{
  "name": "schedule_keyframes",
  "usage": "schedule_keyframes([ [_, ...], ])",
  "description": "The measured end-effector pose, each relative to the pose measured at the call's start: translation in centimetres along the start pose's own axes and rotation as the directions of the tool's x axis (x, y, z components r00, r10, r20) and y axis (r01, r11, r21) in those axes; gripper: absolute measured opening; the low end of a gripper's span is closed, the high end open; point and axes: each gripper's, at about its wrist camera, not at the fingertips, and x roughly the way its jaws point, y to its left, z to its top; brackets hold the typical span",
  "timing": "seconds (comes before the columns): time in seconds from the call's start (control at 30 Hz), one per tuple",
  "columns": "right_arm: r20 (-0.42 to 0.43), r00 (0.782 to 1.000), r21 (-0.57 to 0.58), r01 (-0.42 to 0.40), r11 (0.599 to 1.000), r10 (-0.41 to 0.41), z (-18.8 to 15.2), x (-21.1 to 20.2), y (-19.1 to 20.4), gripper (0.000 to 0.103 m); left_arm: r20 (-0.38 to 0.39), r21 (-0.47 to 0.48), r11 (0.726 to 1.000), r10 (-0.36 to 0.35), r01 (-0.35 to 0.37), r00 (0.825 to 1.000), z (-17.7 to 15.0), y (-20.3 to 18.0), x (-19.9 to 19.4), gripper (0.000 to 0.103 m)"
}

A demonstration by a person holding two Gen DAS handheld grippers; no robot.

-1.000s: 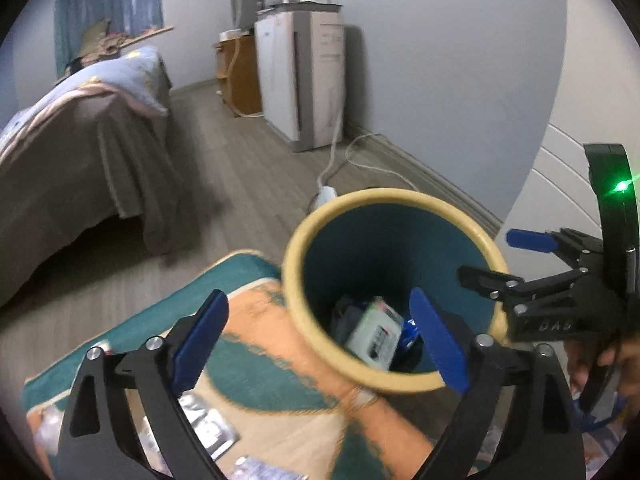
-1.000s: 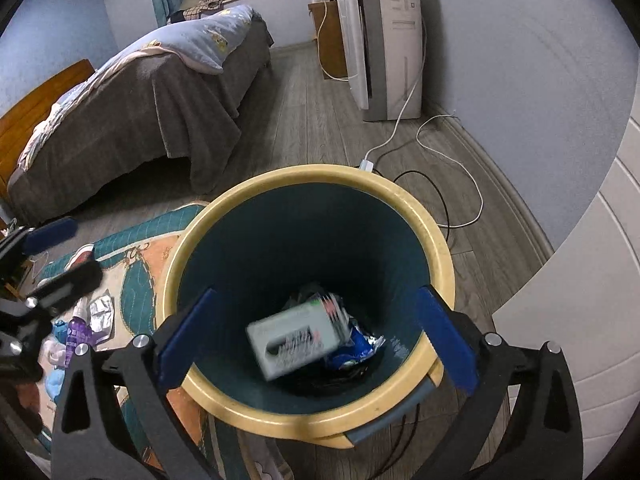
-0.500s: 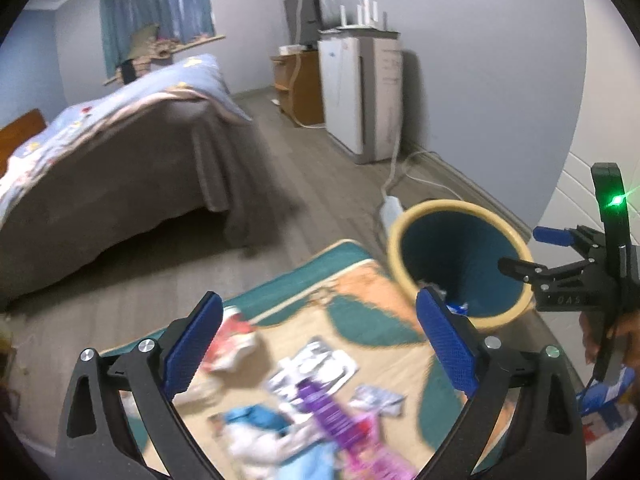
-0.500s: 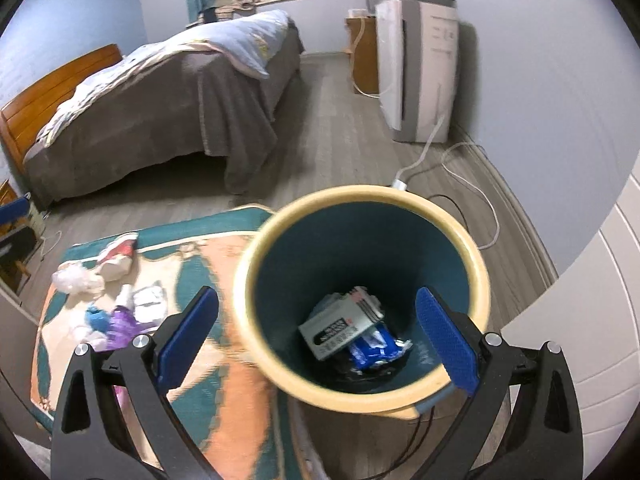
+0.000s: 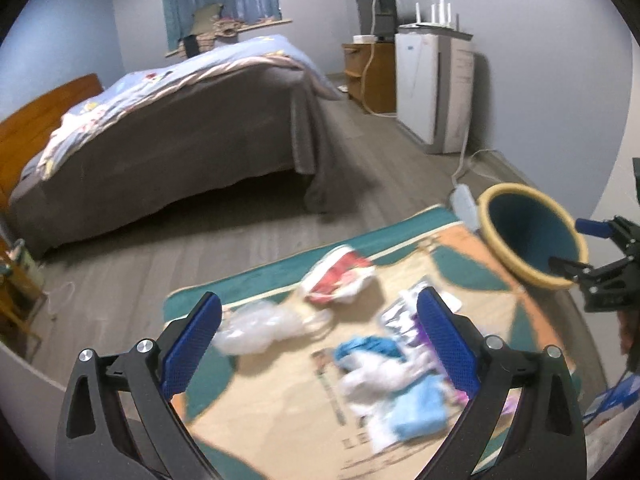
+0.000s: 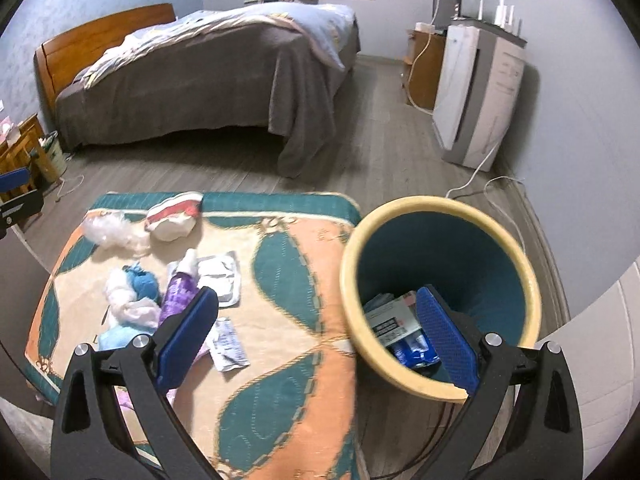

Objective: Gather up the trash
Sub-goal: 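Withdraw both open tools from the bin back toward the mat, then grasp the purple spray bottle with right tool while left tool grasps clear plastic bag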

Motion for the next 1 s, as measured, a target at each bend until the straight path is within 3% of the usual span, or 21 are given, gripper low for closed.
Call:
schedule_keyframes([
  [0.37,-0.083,0.994,-0.007,-0.077,0.997,0.076,-0.1,4.1,3.9,0.097,-0.077,-0.072,0.994,0.077,-0.082,0.994,-2.5,6.1,3.7,0.097],
  [0.57,-0.115,0.989,-0.051,-0.099,0.994,0.093,0.2,6.1,6.5,0.097,-0.156,-0.056,0.987,0.139,-0.149,0.978,-4.1,7.1,7.7,0.097],
  [0.87,-0.120,0.988,-0.083,-0.112,0.990,0.102,0.5,8.4,10.0,0.097,-0.165,-0.089,0.981,0.158,-0.174,0.973,-4.5,8.1,11.2,0.097],
  [1.0,-0.139,0.984,-0.076,-0.123,0.989,0.112,0.2,9.4,10.9,0.097,-0.167,-0.099,0.984,0.130,-0.148,0.977,-4.6,8.3,12.3,0.097],
])
